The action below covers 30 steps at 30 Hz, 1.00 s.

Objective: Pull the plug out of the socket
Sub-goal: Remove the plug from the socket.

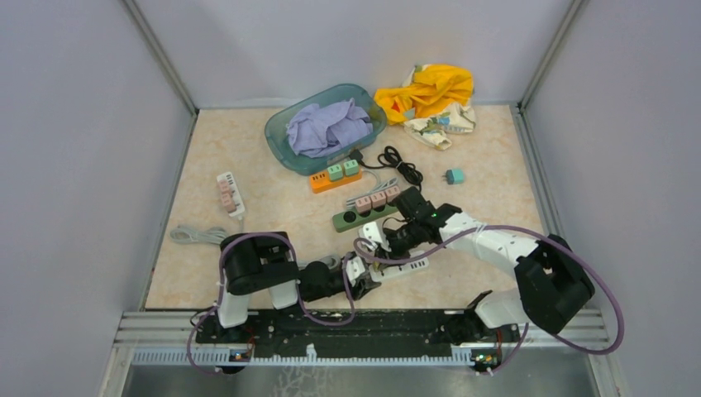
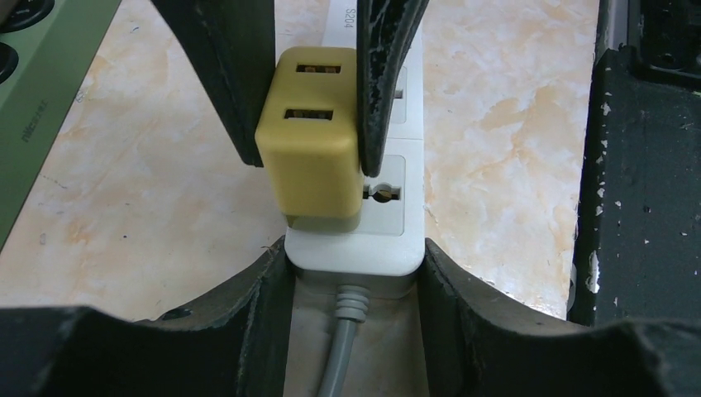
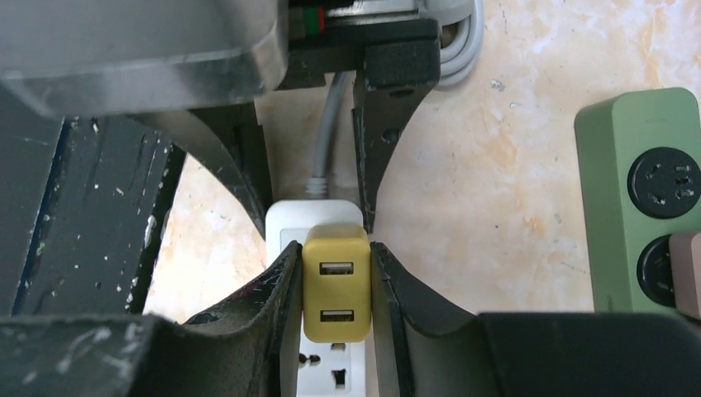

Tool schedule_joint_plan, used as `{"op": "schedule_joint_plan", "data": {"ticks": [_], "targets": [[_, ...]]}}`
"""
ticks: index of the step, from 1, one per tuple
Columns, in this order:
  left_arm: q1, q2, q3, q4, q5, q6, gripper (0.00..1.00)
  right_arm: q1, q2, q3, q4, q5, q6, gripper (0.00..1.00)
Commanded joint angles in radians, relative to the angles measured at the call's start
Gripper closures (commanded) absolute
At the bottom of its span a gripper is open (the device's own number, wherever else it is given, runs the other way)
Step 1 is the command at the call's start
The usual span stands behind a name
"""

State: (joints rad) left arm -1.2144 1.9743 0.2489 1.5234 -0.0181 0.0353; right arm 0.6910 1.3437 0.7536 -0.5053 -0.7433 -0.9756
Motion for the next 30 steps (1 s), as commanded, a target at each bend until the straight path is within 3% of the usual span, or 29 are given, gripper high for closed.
{"op": "schedule_joint_plan", "data": {"ticks": [1, 6, 16, 22, 30], "targets": [[0.017, 0.054, -0.045, 0.266, 0.012, -0.043, 1.0, -0.045, -0.056, 0.007, -0.088, -0.061, -0.15, 1.0], [0.02, 0.044, -0.043, 0.259, 0.017, -0.055, 1.0, -0.022, -0.02, 0.012, -0.122, -0.128, -0.186, 1.0], [0.021, 0.031, -0.023, 0.209, 0.032, -0.062, 1.0, 0.036, -0.012, 0.019, 0.095, -0.021, 0.08, 1.0], [0.022, 0.022, -0.03, 0.204, 0.029, -0.072, 1.0, -0.05, -0.06, 0.011, 0.029, -0.035, -0.004, 1.0], [0.027, 0.009, -0.024, 0.177, 0.039, -0.084, 1.0, -0.054, -0.055, 0.009, -0.065, -0.125, -0.111, 1.0]]}}
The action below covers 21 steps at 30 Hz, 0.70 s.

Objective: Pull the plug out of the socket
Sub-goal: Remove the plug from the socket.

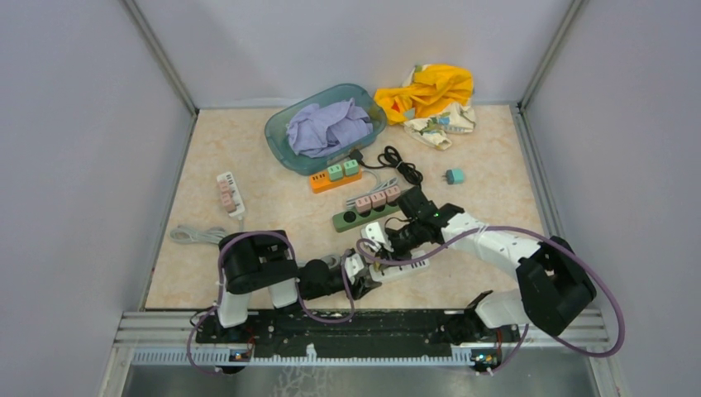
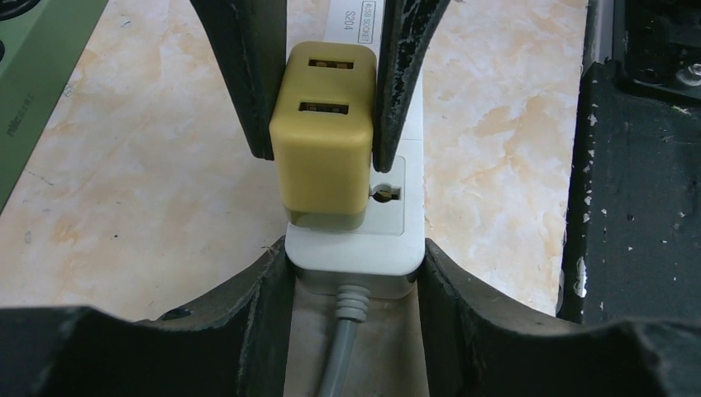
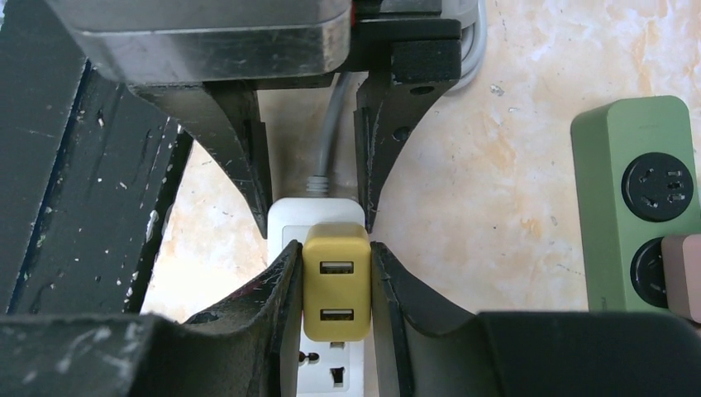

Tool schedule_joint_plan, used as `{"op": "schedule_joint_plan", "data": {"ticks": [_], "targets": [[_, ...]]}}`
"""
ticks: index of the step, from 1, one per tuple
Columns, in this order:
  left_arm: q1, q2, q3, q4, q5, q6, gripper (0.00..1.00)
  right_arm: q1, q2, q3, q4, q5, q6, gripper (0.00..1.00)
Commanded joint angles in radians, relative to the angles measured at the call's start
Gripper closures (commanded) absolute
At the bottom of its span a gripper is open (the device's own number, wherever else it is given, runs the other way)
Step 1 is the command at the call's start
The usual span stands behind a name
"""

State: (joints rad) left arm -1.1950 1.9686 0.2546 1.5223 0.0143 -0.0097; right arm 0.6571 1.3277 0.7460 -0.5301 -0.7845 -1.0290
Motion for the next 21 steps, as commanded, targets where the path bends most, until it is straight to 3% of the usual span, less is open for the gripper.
{"op": "schedule_joint_plan", "data": {"ticks": [1, 13, 21], "targets": [[0.01, 0.015, -0.029, 0.178, 0.007, -0.04, 1.0, -0.019, -0.041, 0.015, -0.04, -0.097, -0.06, 1.0], [0.01, 0.021, -0.009, 0.152, 0.024, -0.043, 1.0, 0.042, -0.051, -0.02, 0.173, -0.024, 0.132, 1.0], [0.012, 0.015, -0.012, 0.144, 0.024, -0.042, 1.0, 0.013, -0.061, -0.003, 0.141, 0.004, 0.118, 1.0]]}}
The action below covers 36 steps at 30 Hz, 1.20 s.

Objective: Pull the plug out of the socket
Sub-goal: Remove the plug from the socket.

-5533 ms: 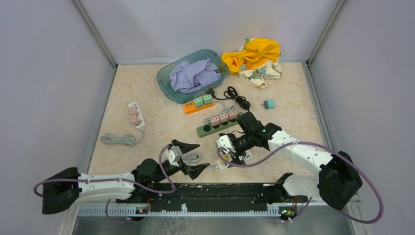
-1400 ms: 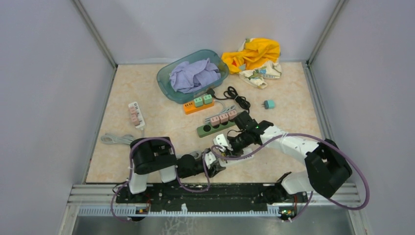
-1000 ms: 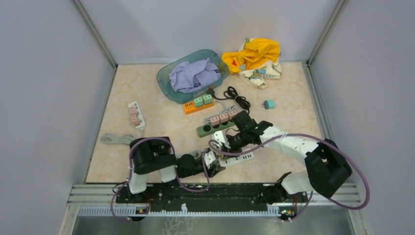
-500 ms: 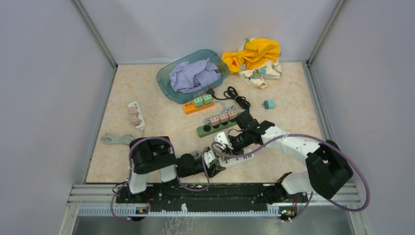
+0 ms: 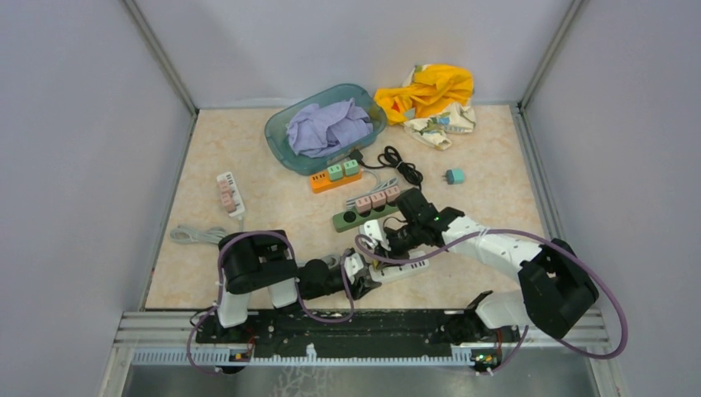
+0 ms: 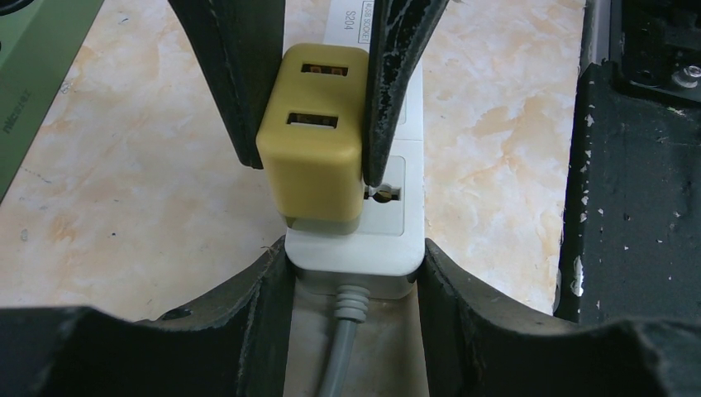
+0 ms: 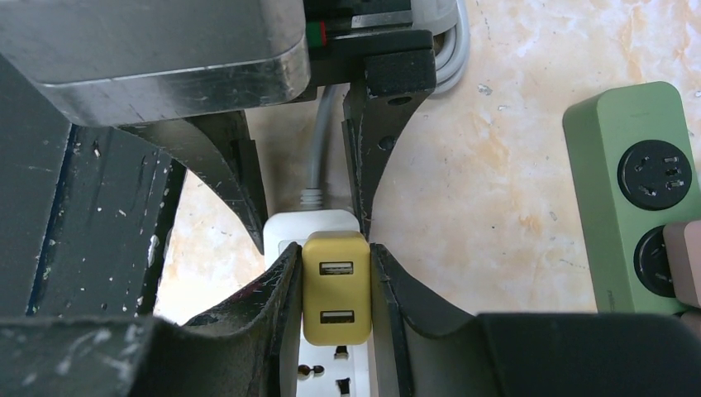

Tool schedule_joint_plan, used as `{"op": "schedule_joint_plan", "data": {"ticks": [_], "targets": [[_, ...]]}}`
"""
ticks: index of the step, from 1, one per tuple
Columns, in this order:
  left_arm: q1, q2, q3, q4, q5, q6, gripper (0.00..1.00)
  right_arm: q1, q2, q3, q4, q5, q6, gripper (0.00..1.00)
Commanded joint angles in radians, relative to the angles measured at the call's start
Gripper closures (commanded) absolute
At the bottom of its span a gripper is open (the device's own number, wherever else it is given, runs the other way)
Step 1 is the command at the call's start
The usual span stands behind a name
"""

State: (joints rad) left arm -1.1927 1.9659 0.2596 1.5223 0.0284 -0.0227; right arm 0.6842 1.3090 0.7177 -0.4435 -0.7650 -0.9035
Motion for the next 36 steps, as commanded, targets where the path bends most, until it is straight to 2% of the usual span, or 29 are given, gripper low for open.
{"op": "schedule_joint_plan", "data": {"ticks": [1, 8, 11, 15, 19, 27, 36], "targets": [[0.011, 0.017, -0.018, 0.143, 0.01, -0.031, 1.0, -0.025, -0.046, 0.031, 0.034, -0.026, -0.027, 1.0], [0.016, 0.016, -0.024, 0.142, 0.016, -0.037, 1.0, -0.055, -0.051, 0.047, -0.142, -0.136, -0.201, 1.0], [0.019, 0.016, -0.02, 0.142, 0.019, -0.039, 1.0, -0.045, -0.04, 0.036, -0.132, -0.185, -0.2, 1.0], [0.018, 0.017, -0.019, 0.139, 0.02, -0.041, 1.0, -0.004, -0.027, 0.035, -0.063, -0.152, -0.118, 1.0], [0.018, 0.017, -0.019, 0.139, 0.024, -0.043, 1.0, -0.006, -0.011, 0.08, -0.111, -0.139, -0.114, 1.0], [0.022, 0.019, -0.017, 0.139, 0.029, -0.045, 1.0, -0.117, -0.067, 0.126, -0.273, -0.231, -0.247, 1.0], [0.023, 0.005, -0.022, 0.131, 0.031, -0.048, 1.0, -0.173, -0.079, 0.145, -0.306, -0.268, -0.257, 1.0]]}}
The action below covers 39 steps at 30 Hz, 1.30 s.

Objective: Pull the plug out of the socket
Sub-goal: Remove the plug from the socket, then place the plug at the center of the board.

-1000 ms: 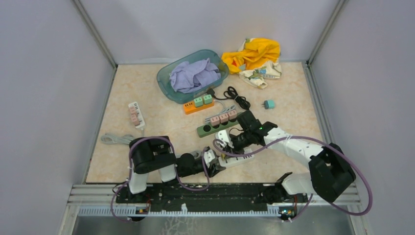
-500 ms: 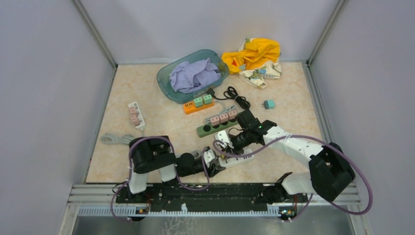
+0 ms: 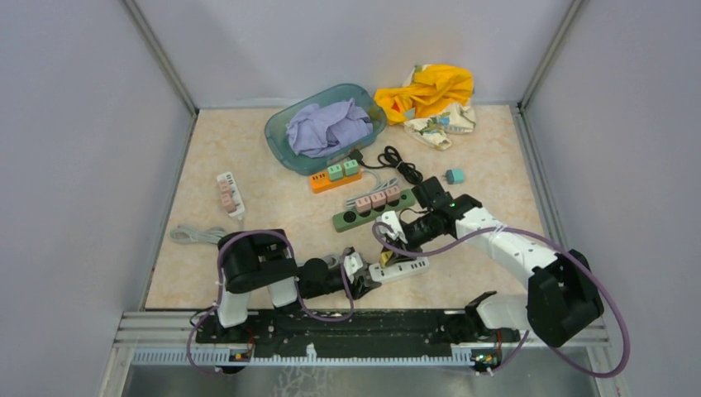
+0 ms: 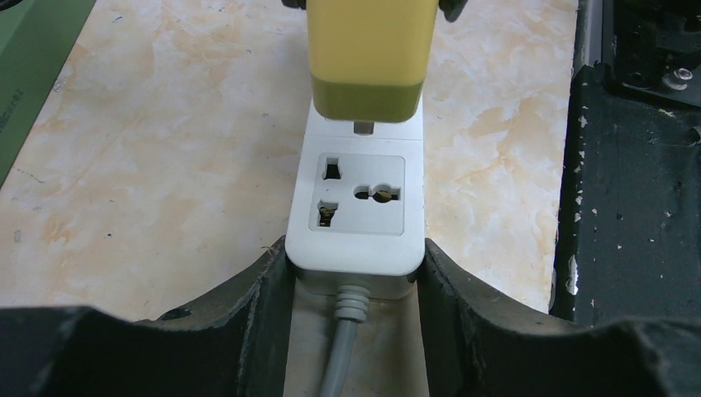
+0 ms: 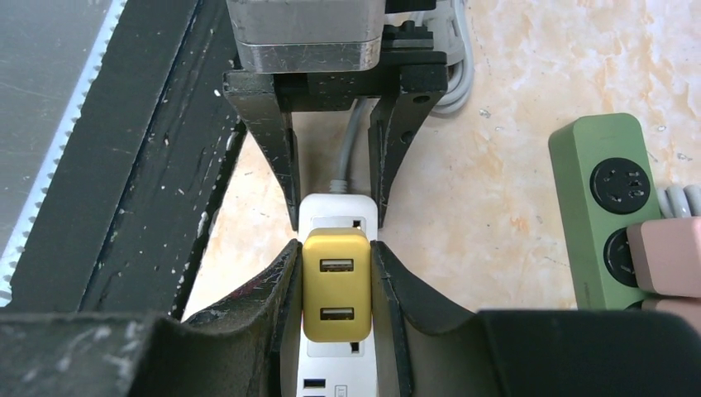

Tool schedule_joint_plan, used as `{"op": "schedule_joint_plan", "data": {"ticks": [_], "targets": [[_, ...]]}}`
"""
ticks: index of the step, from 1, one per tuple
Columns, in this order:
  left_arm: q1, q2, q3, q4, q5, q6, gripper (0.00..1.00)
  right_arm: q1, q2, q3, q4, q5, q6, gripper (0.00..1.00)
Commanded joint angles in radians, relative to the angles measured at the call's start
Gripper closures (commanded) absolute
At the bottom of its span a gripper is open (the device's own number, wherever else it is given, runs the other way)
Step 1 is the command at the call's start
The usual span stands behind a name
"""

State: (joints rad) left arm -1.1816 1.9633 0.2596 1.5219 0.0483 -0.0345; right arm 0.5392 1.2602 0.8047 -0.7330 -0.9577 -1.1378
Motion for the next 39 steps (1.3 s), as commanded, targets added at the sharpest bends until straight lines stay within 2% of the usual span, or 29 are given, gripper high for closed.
{"op": "schedule_joint_plan", "data": {"ticks": [1, 3, 7, 8, 9, 12, 15, 18, 24, 28, 32, 39], "targets": [[0.011, 0.004, -0.022, 0.127, 0.009, -0.038, 1.0, -0.043, -0.032, 0.059, -0.008, -0.077, -0.009, 1.0], [0.011, -0.005, -0.02, 0.115, 0.003, -0.043, 0.97, -0.068, -0.042, 0.059, 0.009, -0.078, 0.012, 1.0], [0.012, -0.029, -0.02, 0.088, -0.007, -0.05, 0.79, -0.133, -0.065, 0.051, 0.052, -0.082, 0.063, 1.0], [0.012, -0.038, -0.019, 0.082, -0.007, -0.051, 0.74, -0.151, -0.07, 0.05, 0.059, -0.086, 0.072, 1.0], [0.012, -0.057, -0.016, 0.062, -0.006, -0.05, 0.63, -0.192, -0.078, 0.051, 0.096, -0.077, 0.135, 1.0], [0.011, -0.084, -0.01, 0.03, -0.002, -0.051, 0.45, -0.245, -0.087, 0.051, 0.142, -0.062, 0.191, 1.0], [0.012, -0.113, -0.004, -0.006, 0.001, -0.048, 0.28, -0.296, -0.095, 0.036, 0.224, -0.037, 0.288, 1.0], [0.012, -0.147, 0.001, -0.037, 0.0, -0.045, 0.17, -0.344, -0.099, 0.022, 0.317, 0.002, 0.41, 1.0], [0.011, -0.218, -0.001, -0.111, -0.001, -0.037, 0.07, -0.434, -0.105, -0.02, 0.546, 0.115, 0.683, 1.0], [0.012, -0.301, -0.005, -0.192, 0.007, -0.039, 0.04, -0.485, -0.104, -0.043, 0.698, 0.307, 0.923, 1.0], [0.012, -0.406, -0.003, -0.295, 0.005, -0.039, 0.03, -0.534, -0.105, -0.067, 0.78, 0.442, 1.074, 1.0], [0.013, -0.553, -0.003, -0.452, -0.021, -0.034, 0.0, -0.646, -0.065, -0.112, 0.873, 0.516, 1.285, 1.0]]}}
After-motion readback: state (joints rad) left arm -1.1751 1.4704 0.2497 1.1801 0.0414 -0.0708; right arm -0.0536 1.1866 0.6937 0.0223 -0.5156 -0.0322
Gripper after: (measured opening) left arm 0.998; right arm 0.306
